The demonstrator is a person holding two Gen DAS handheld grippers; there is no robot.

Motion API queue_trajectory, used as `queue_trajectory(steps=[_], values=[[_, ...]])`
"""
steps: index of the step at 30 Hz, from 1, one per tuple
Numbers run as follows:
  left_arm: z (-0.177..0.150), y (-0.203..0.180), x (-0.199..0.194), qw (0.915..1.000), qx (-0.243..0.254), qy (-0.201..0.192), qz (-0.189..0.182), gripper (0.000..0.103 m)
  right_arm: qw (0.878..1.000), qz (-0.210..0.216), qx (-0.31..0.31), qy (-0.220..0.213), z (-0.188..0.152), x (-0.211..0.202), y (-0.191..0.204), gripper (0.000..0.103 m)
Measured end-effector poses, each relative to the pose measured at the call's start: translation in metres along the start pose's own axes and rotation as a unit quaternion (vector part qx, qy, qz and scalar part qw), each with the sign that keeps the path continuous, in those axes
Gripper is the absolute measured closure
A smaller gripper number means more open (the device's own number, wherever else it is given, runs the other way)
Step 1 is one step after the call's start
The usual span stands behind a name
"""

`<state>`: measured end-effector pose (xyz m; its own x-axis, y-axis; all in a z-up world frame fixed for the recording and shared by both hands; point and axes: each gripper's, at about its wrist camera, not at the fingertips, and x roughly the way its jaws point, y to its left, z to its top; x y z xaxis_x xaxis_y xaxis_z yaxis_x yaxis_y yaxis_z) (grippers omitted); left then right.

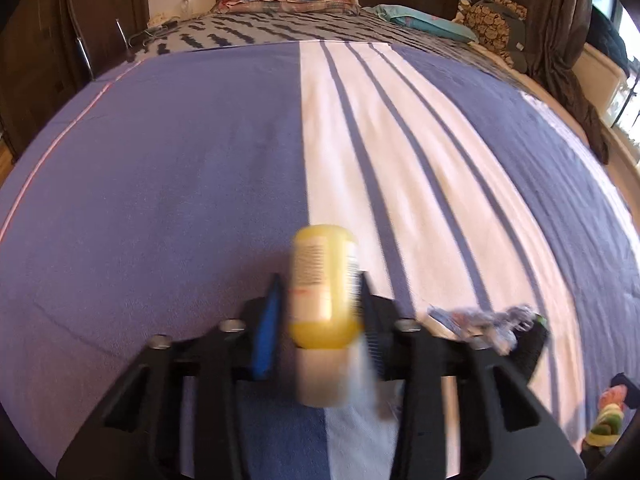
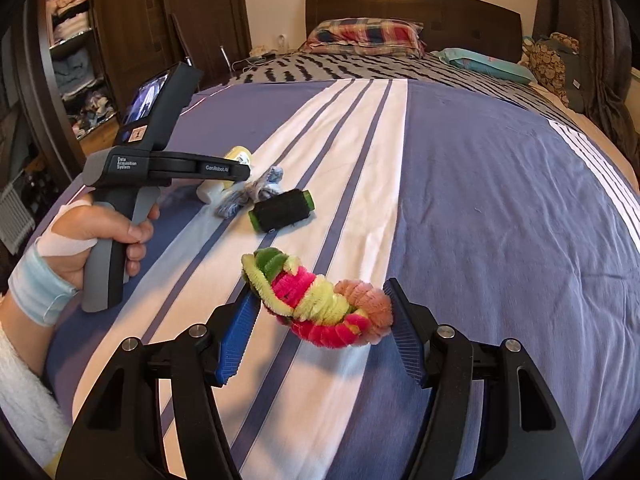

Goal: Collect trash
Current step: 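Grasp the yellow lotion bottle with the left tool while the right tool grasps the pipe-cleaner toy, then lower both tools to the bin and open them to drop bottle and toy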

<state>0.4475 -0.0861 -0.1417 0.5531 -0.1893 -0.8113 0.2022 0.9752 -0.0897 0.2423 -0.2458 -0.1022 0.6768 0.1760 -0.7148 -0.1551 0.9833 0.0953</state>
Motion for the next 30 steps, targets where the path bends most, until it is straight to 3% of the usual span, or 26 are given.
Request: queue_trajectory(steps=[10, 21, 30], values=[[-0.078, -0.001, -0.065, 0.9999, 0.01, -0.002, -0.002, 0.074, 1.0, -0.013, 0.017, -0.019, -0.027, -0.041, 0.012, 0.039], [-0.173, -0.035, -0.202, 0.9953, 0.051, -0.081, -0.019, 0.074, 0.998, -0.034, 0.038, -0.045, -0.07, -0.111, 0.026, 0.039], [-0.239, -0.058, -0.266, 0.9915, 0.059, -0.107, -0.045, 0.074, 0.996, -0.04, 0.044, -0.071, -0.108, -0.162, 0.048, 0.039]])
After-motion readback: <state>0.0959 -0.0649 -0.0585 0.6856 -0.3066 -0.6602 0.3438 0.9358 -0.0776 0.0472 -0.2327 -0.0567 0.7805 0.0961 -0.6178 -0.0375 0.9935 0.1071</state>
